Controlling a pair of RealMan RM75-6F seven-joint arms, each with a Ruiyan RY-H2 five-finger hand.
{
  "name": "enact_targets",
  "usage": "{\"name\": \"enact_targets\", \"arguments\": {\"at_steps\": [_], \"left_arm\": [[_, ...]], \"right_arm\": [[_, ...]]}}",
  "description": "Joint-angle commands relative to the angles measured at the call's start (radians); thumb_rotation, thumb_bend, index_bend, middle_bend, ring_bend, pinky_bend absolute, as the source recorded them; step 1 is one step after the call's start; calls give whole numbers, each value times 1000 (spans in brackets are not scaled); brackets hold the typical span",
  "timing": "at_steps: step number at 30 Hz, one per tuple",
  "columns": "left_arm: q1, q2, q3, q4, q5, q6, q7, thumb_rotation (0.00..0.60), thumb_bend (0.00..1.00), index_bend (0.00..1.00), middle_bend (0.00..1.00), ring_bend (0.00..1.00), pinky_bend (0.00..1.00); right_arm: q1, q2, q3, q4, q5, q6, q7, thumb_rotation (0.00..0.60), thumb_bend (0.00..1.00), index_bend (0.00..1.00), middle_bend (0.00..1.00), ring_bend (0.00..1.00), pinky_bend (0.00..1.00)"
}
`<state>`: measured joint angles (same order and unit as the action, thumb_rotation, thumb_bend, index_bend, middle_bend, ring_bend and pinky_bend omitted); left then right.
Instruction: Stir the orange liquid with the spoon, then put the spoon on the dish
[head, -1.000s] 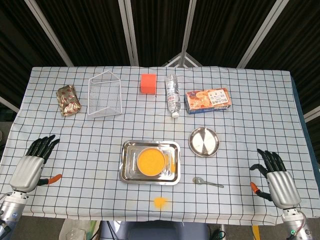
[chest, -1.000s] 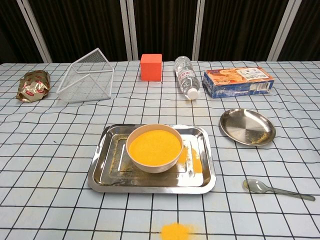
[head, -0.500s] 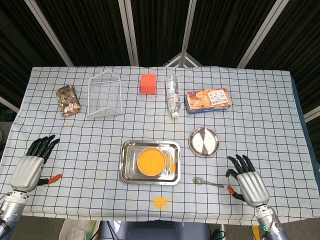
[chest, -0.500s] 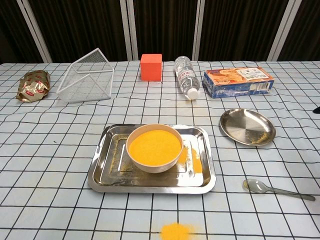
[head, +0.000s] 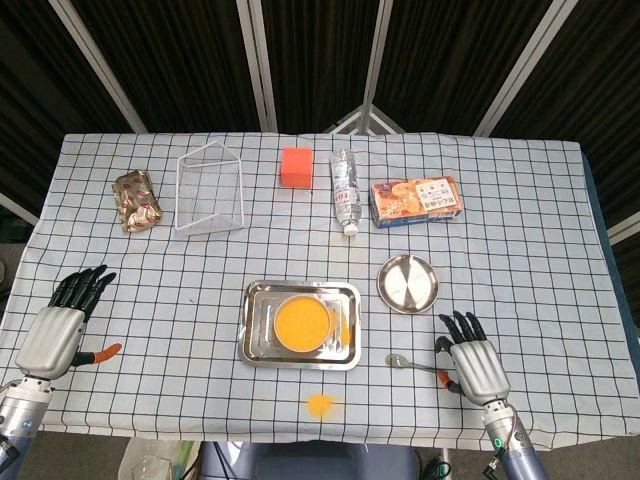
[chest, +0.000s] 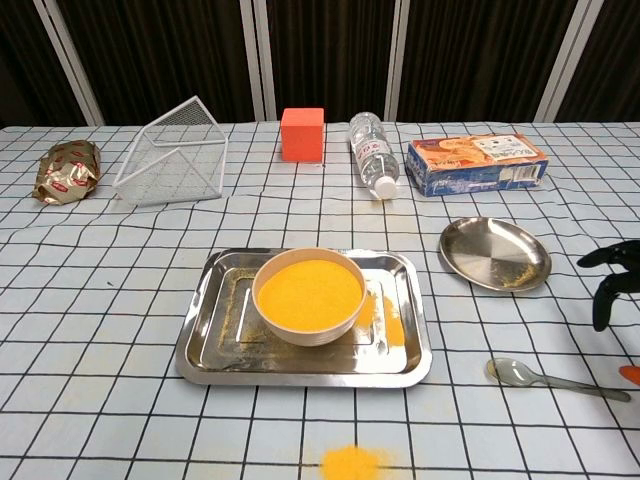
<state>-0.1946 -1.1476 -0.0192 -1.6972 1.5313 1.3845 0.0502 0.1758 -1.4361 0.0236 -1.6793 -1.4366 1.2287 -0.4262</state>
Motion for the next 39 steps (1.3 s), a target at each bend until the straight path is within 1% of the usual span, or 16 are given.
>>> {"name": "enact_targets", "arguments": {"at_steps": [1, 15, 33, 39], "left_arm": [[-1, -1, 0, -1, 0, 0, 3, 600, 0, 0, 0, 0, 20], [-1, -1, 1, -1, 1, 0, 0, 600, 0, 0, 0, 0, 20], [-1, -1, 2, -5, -3, -1, 3, 600, 0, 0, 0, 0, 20], [-2, 0, 2, -6, -5, -4, 2, 600, 0, 0, 0, 0, 20]], "right_arm": [[2, -14, -6, 5, 5, -3, -14, 600, 343, 466, 141, 0, 0], [2, -87, -16, 67, 33, 9, -77, 600, 344, 466, 141, 0, 0], [4, -127, -15, 91, 77, 10, -101, 600, 343, 482, 141, 0, 0], [8, -142, -15, 101, 89, 5, -105, 600, 343, 506, 141, 0, 0]]}}
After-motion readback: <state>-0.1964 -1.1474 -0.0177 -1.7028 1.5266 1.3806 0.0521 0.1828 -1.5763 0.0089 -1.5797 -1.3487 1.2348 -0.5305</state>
